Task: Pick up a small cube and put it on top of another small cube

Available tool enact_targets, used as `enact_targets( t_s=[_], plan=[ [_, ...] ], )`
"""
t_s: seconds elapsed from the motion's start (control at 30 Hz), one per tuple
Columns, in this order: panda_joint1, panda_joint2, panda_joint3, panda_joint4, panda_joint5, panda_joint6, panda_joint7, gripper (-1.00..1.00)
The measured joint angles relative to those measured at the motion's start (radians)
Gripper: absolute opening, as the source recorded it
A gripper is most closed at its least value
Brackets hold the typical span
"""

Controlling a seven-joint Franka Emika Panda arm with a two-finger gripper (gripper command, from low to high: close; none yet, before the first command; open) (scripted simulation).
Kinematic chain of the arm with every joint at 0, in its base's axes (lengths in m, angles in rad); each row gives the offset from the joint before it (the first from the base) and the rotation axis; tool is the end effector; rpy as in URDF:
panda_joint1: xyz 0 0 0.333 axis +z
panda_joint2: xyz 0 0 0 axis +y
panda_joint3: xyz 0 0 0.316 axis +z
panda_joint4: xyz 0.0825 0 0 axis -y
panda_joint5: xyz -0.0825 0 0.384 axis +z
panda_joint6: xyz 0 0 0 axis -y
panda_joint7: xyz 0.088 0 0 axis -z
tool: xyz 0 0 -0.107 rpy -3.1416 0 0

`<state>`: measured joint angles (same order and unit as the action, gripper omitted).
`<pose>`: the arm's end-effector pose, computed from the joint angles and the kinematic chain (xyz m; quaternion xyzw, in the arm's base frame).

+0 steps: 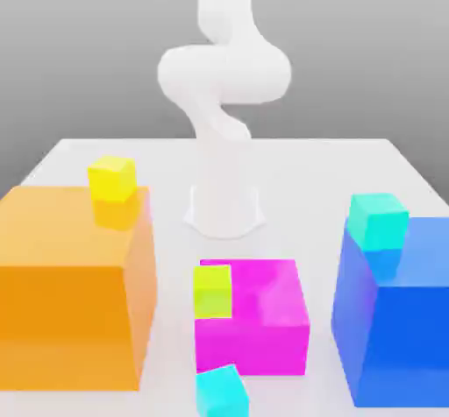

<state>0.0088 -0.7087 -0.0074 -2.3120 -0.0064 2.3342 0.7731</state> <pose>0.3804 -0.0005 0.6756 -0.8658 0.3504 -0.3310 0.1346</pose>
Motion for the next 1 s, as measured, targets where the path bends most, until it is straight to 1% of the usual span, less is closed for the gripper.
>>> enact_targets(
  t_s=[0.27, 0.5, 0.83, 1.0],
  plan=[
    [0.026, 0.296, -0.027, -0.039, -0.01, 0.111, -0.095, 0.0],
    [0.038, 0.55, -0.044, -0.072, 0.001, 0.206, -0.19, 0.0],
    [0.029, 0.913, -0.036, -0.119, 0.027, 0.342, -0.334, 0.0],
    [0.018, 1.094, -0.023, -0.102, 0.04, 0.466, -0.362, 0.0]
  ],
)
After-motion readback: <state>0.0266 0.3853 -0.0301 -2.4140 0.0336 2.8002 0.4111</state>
